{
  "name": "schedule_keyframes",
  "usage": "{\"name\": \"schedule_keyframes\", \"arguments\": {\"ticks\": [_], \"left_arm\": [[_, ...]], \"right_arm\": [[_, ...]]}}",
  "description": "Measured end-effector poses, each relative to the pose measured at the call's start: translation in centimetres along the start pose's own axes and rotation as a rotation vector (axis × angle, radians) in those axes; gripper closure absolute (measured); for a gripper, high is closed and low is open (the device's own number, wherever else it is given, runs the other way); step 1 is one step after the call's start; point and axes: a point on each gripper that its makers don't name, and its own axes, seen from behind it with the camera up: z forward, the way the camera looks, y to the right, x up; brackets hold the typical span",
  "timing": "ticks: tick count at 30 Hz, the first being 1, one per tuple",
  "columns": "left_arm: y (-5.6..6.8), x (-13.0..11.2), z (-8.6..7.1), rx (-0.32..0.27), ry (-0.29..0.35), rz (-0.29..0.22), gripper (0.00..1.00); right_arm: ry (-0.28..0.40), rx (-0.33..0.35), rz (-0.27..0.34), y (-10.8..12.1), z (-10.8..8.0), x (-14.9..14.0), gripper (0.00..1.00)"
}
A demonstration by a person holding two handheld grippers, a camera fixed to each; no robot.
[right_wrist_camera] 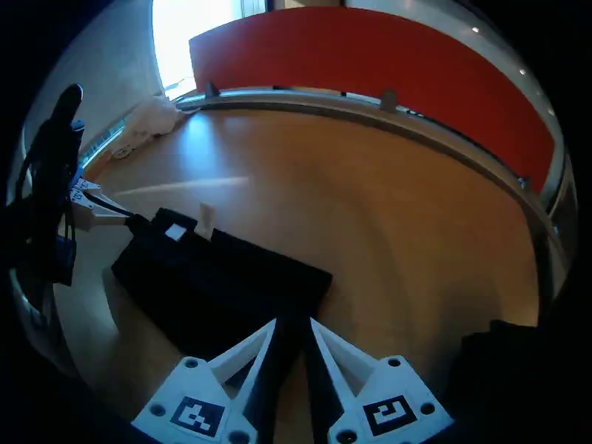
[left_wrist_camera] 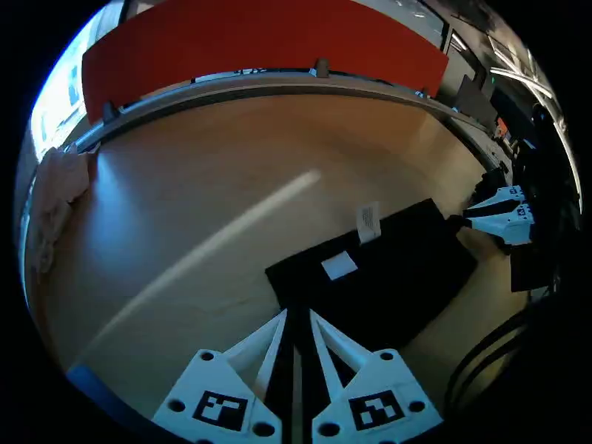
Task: Fold towel
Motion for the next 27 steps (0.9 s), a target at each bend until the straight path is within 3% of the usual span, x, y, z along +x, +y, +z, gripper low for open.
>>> {"name": "schedule_keyframes", "arguments": {"ticks": [4, 12, 14, 16, 18, 20, 22, 24, 27], "left_arm": [[-0.8, 0.1, 0.3, 0.03, 0.002, 0.001, 0.88], [-2.4, 0.7, 0.2, 0.088, 0.016, 0.0, 0.74], [-3.0, 0.8, 0.1, 0.106, 0.02, -0.006, 0.7], [-3.5, 1.1, -0.1, 0.124, 0.026, -0.012, 0.54], [-4.0, 1.2, -0.4, 0.139, 0.032, -0.017, 0.37], [-4.4, 1.4, -0.6, 0.151, 0.039, -0.021, 0.32], [-4.6, 1.5, -1.0, 0.156, 0.047, -0.024, 0.2], [-4.7, 1.5, -1.3, 0.158, 0.053, -0.027, 0.15], [-4.7, 1.3, -1.8, 0.158, 0.059, -0.035, 0.15]], "right_arm": [[0.002, -0.016, -0.002, 0.3, 0.2, 0.1, 0.68], [0.005, -0.033, -0.007, 0.9, 0.5, 0.3, 0.64], [0.011, -0.039, -0.004, 1.1, 0.6, 0.5, 0.54], [0.022, -0.049, -0.003, 1.3, 0.5, 0.8, 0.35], [0.033, -0.057, -0.005, 1.6, 0.4, 1.2, 0.29], [0.042, -0.062, -0.006, 1.7, 0.3, 1.5, 0.24], [0.05, -0.06, -0.008, 1.7, 0.0, 1.7, 0.07], [0.056, -0.057, -0.011, 1.6, -0.2, 1.8, 0.0], [0.058, -0.056, -0.016, 1.5, -0.6, 1.8, 0.0]]}}
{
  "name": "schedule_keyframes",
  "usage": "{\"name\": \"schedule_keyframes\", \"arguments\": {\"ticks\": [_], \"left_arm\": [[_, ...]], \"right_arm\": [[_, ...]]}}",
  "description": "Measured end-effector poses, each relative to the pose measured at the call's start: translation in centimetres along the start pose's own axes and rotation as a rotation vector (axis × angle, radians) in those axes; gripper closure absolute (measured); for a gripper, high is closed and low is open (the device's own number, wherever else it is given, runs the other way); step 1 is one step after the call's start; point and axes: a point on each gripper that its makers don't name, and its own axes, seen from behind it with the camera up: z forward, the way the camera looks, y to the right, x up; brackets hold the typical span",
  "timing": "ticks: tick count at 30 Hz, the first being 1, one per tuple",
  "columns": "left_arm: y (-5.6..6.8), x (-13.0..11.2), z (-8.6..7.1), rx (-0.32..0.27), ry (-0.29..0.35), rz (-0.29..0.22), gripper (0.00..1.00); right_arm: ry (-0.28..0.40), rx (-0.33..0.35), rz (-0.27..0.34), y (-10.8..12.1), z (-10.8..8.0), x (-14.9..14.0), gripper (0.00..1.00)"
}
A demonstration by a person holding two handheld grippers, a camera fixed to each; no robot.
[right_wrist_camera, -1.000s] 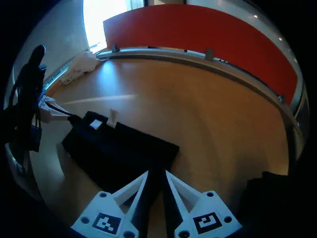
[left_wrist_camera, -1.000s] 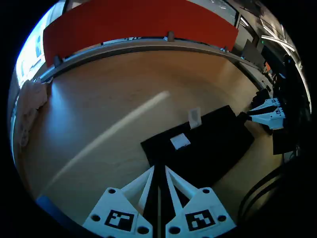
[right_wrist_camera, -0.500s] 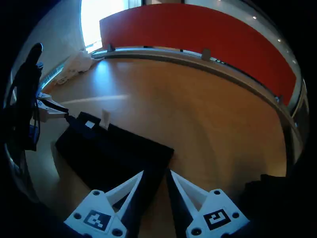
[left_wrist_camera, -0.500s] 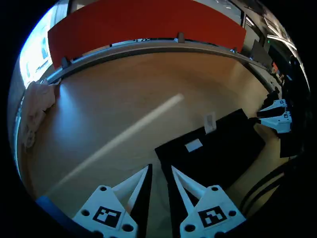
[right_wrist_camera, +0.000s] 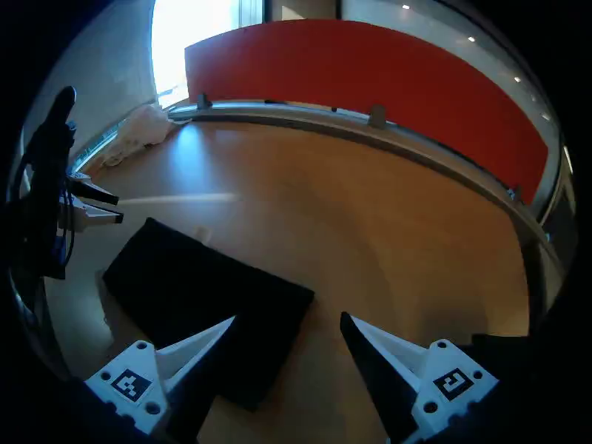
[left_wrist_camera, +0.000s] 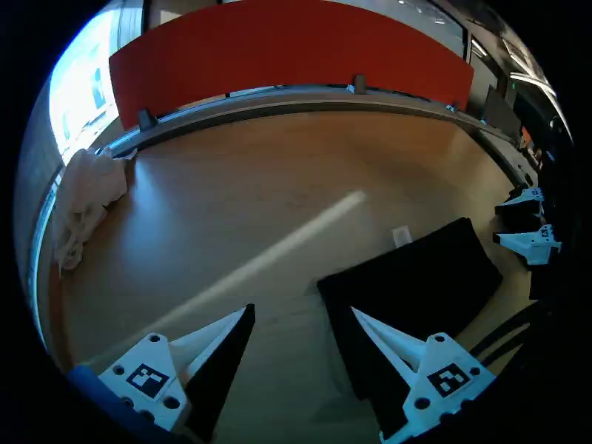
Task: Fold towel
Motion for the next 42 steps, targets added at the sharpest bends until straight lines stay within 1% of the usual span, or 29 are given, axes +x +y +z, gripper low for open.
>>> {"name": "schedule_keyframes", "arguments": {"ticks": [3, 5, 7, 11, 17, 20, 27, 35, 42], "left_arm": [[0.0, -0.3, -0.5, 0.0, 0.002, -0.007, 0.15], [0.0, -0.6, -0.8, 0.0, 0.002, -0.01, 0.1], [0.0, -0.8, -1.0, 0.002, 0.002, -0.012, 0.08], [-0.1, -1.3, -1.5, 0.008, 0.002, -0.018, 0.08], [-0.2, -2.3, -2.7, 0.016, 0.004, -0.042, 0.08], [-0.2, -3.1, -3.5, 0.023, 0.003, -0.055, 0.08], [-0.4, -5.9, -5.6, 0.044, -0.011, -0.088, 0.08], [-0.8, -8.1, -7.6, 0.069, -0.015, -0.13, 0.08], [-1.3, -9.1, -8.8, 0.092, -0.01, -0.159, 0.08]], "right_arm": [[0.001, 0.0, -0.003, -0.1, -0.4, -0.2, 0.0], [0.002, 0.003, -0.004, -0.2, -0.7, -0.4, 0.0], [0.0, 0.005, -0.005, -0.3, -0.9, -0.6, 0.0], [-0.004, 0.006, -0.008, -0.3, -1.4, -1.1, 0.0], [-0.014, 0.011, -0.008, -0.5, -2.2, -2.2, 0.0], [-0.021, 0.014, -0.01, -0.7, -2.7, -3.0, 0.0], [-0.036, 0.03, -0.016, -1.2, -3.8, -4.8, 0.0], [-0.044, 0.047, -0.052, -1.4, -4.6, -5.9, 0.0], [-0.056, 0.1, -0.104, -1.9, -4.8, -6.6, 0.0]]}}
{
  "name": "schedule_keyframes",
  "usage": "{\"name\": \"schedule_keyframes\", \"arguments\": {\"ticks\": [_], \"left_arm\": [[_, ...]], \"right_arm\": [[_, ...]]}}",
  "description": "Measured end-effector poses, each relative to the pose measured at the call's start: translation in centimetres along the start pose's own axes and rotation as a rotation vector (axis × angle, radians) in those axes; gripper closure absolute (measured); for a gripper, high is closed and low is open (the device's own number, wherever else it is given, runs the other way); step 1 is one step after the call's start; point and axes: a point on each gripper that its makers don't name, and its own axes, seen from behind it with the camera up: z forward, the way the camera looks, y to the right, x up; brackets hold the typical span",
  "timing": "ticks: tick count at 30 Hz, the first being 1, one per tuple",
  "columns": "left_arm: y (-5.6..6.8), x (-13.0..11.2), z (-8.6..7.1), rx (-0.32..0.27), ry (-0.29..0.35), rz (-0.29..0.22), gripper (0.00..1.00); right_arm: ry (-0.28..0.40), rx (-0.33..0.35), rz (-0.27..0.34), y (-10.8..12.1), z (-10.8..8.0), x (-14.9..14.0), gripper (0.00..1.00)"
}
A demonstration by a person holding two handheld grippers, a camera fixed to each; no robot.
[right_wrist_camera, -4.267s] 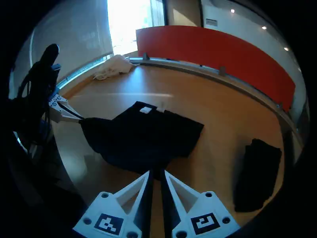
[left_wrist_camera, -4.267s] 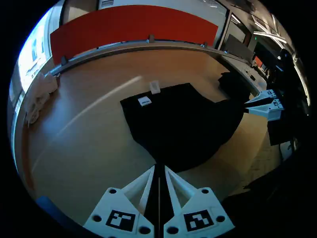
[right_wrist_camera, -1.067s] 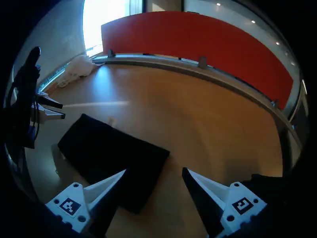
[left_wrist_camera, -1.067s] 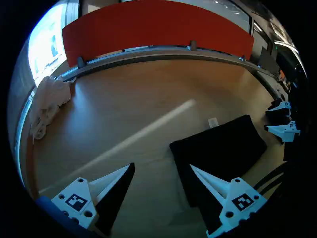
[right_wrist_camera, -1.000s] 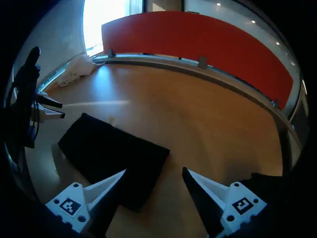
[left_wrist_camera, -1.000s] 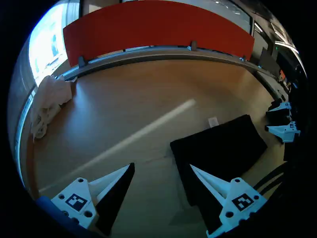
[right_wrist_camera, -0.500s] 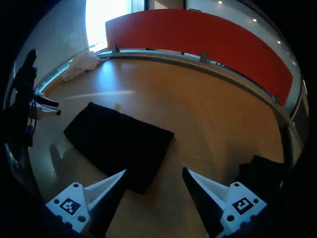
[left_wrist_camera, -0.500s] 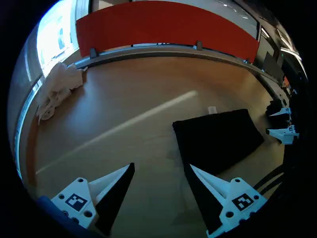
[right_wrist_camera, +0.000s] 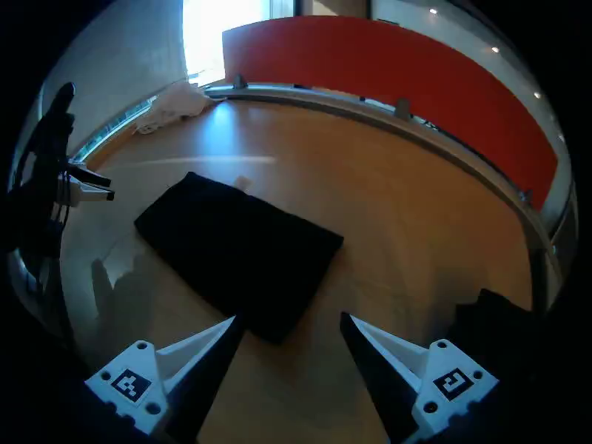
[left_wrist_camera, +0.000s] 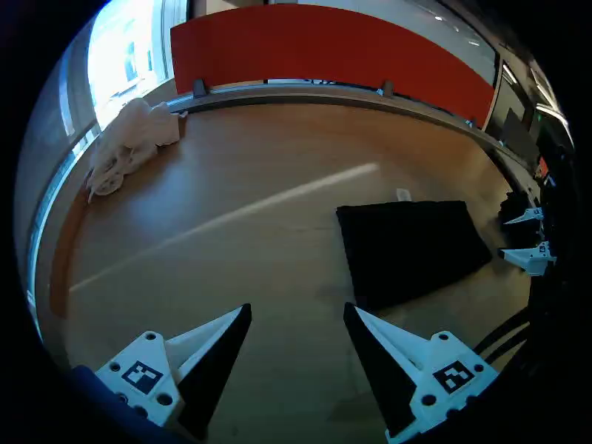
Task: Fold towel
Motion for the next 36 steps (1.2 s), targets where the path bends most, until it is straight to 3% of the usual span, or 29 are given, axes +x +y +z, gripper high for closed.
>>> {"name": "schedule_keyframes", "arguments": {"ticks": [7, 15, 23, 36], "left_arm": [[-0.9, -1.3, -1.2, 0.021, -0.002, -0.028, 0.08], [-1.7, -2.6, -2.3, 0.04, -0.003, -0.055, 0.08], [-2.2, -3.3, -3.1, 0.052, -0.002, -0.054, 0.08], [-3.5, -4.6, -4.3, 0.071, -0.007, -0.065, 0.08]], "right_arm": [[-0.034, 0.055, -0.074, -0.1, 0.0, -0.7, 0.04], [-0.082, 0.093, -0.146, 0.1, -0.1, -1.7, 0.25], [-0.113, 0.122, -0.169, -0.1, 0.5, -2.4, 0.52], [-0.133, 0.115, -0.192, 0.6, 1.3, -2.6, 0.71]]}}
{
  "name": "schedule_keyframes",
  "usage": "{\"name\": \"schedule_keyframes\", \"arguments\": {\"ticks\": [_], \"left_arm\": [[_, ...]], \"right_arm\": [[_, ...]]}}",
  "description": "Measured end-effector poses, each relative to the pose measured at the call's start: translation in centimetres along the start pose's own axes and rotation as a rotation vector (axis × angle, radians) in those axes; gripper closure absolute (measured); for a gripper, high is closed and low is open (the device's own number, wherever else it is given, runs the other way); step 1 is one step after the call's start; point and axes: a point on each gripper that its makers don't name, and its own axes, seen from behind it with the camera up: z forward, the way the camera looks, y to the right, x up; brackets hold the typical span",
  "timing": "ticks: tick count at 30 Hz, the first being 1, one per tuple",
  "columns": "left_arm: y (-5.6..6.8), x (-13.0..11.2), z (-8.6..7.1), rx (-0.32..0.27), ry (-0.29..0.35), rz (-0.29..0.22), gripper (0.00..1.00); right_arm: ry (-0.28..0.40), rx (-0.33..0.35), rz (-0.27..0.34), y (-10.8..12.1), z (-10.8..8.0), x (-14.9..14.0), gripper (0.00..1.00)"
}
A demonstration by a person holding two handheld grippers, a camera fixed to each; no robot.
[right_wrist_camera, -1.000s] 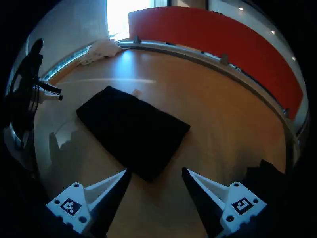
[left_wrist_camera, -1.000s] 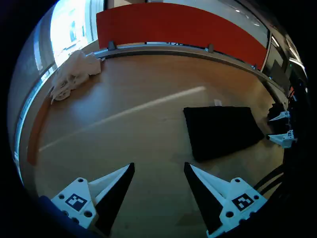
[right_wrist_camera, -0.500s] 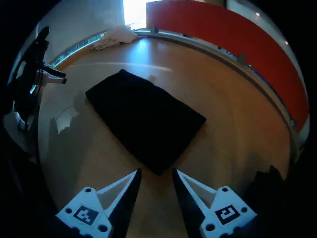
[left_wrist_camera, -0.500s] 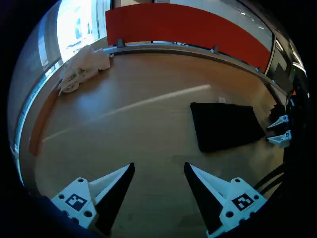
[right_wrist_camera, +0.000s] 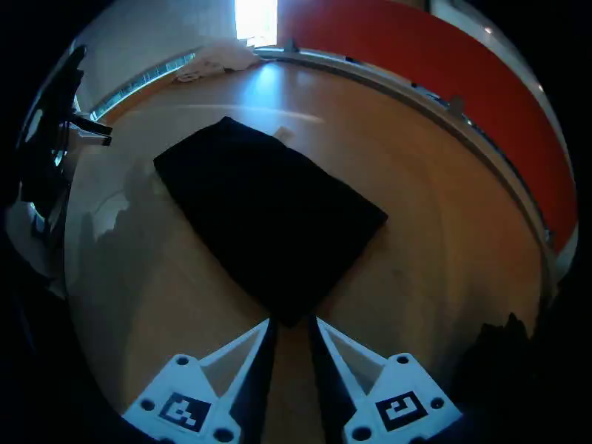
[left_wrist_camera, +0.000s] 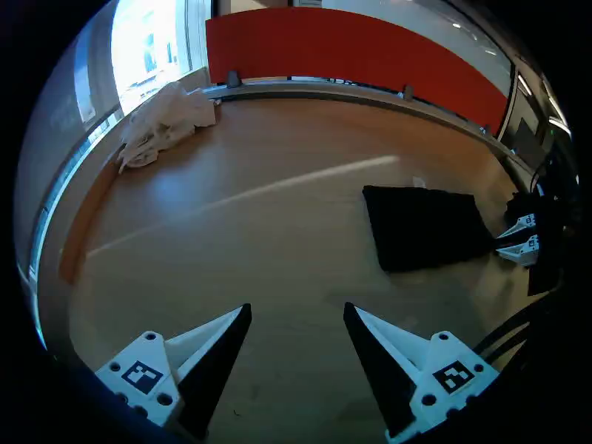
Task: Fold towel
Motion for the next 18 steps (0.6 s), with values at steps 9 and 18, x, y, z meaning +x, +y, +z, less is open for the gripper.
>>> {"name": "schedule_keyframes", "arguments": {"ticks": [9, 18], "left_arm": [[-0.8, -0.7, -0.3, 0.011, -0.01, -0.005, 0.08], [-1.1, -1.0, -0.5, 0.012, -0.011, -0.01, 0.08]], "right_arm": [[0.012, 0.001, -0.004, -0.3, 0.0, 0.2, 0.96], [0.031, -0.01, -0.017, -0.2, -0.5, 1.0, 0.98]]}}
